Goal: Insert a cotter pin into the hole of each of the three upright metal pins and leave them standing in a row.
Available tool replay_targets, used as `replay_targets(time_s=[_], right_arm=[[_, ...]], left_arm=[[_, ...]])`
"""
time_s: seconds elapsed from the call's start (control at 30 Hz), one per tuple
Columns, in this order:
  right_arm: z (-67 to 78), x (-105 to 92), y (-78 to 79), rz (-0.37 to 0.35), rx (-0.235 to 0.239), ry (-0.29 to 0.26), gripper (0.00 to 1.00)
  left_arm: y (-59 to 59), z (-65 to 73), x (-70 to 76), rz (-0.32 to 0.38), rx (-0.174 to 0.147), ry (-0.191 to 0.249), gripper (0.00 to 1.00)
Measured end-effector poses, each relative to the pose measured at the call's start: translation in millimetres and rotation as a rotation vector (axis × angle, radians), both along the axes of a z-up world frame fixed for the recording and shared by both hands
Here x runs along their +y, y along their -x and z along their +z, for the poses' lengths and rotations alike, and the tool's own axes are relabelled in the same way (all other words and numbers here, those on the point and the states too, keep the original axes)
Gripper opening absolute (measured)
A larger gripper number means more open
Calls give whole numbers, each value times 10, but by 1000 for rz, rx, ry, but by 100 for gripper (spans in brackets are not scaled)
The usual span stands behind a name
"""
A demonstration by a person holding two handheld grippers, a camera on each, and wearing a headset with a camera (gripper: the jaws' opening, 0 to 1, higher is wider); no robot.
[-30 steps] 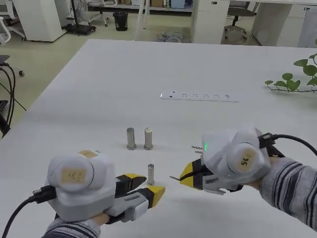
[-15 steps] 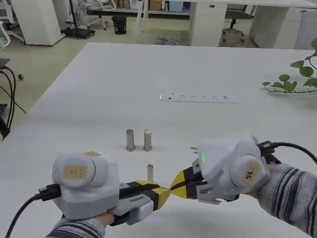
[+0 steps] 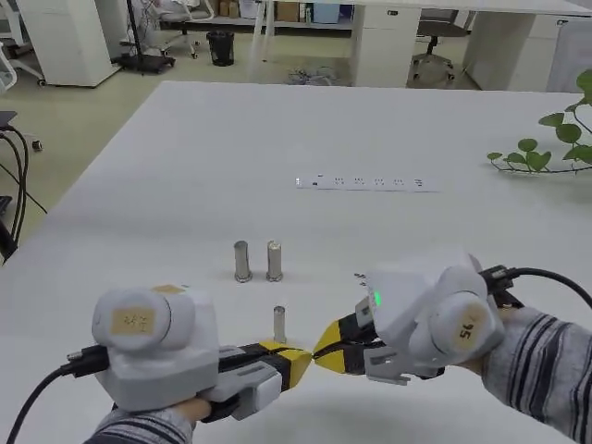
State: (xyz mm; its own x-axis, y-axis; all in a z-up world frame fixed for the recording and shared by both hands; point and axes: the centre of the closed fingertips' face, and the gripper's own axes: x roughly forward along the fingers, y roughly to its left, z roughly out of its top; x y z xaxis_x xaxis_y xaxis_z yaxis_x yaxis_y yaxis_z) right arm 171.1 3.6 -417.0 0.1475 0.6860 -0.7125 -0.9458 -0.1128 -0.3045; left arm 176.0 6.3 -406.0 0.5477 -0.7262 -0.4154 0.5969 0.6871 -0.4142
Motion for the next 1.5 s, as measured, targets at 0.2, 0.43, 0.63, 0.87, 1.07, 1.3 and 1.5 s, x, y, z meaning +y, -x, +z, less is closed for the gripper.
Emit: replay_targets(time_s=[0.2,0.43,0.63,0.87,1.07,1.3,1.5], right_arm=[[-5,-11,8,-10,6,-3,0],[-59,-74,-25,-31,2,25,1],[-62,-103,-15,-32,14,23,2],[-55,-96,64,-25,72,-1,2],[-43,-74,123,-18,112,-22,1],[-35,-75,158,-16,126,-21,0],[-26,-82,142,-17,93,-9,0]], left_arm=[[19,-2,-20,-39,-26,-23,0],[41,9,-12,-63,-32,-31,0],[79,17,-19,-115,-66,-59,0],[138,41,-43,-192,-113,-84,0],[178,85,-84,-258,-147,-84,0],[198,125,-95,-303,-172,-95,0],[190,90,-75,-293,-177,-119,0]])
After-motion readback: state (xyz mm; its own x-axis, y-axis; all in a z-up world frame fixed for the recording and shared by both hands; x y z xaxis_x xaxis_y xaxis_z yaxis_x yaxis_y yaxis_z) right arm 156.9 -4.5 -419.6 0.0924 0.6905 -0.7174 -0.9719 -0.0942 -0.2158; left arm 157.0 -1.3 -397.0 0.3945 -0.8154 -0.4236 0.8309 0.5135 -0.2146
